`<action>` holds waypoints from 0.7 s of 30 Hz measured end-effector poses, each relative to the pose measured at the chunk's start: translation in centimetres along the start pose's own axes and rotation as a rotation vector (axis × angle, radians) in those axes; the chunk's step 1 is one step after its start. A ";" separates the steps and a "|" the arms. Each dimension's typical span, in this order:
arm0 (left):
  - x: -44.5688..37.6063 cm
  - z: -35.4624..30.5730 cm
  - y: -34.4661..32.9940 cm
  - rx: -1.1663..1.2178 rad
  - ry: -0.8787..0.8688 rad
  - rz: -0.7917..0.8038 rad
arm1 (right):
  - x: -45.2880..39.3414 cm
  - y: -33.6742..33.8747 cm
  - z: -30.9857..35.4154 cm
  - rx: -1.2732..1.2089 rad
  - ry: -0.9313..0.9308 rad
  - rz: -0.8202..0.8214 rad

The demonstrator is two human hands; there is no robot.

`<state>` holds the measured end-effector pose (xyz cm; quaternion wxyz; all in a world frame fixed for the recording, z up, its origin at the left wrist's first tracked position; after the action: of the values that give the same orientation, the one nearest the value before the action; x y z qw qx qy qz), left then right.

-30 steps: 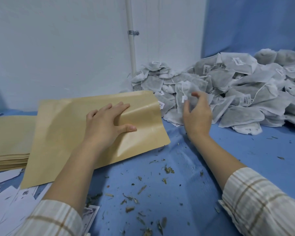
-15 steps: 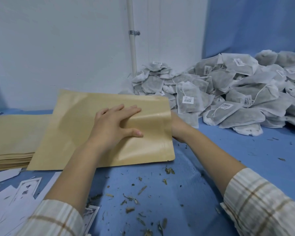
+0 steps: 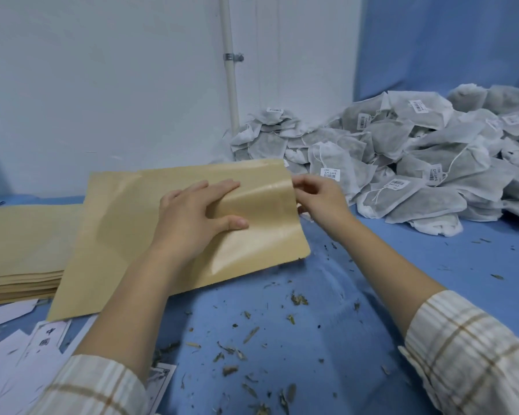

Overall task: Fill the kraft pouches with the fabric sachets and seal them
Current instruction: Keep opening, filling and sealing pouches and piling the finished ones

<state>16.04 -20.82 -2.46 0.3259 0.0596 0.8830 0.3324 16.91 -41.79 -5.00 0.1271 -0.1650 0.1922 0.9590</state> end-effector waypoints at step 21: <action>0.1 1.9 1.3 -0.128 0.099 -0.105 | -0.4 2.4 -3.0 -0.140 -0.193 -0.184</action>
<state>16.97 -18.75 -2.77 0.3021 -0.0240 0.8768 0.3734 17.36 -45.29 -6.68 0.2206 -0.0976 0.0956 0.9658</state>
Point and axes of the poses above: each hand's wrist, its own x-axis away from the middle knuckle, its own y-axis out of the back of the hand, z = x × y, the point moved 6 cm from there along -x, towards the middle knuckle, and after that the axes turned 8 degrees about x, right-handed, at the moved point
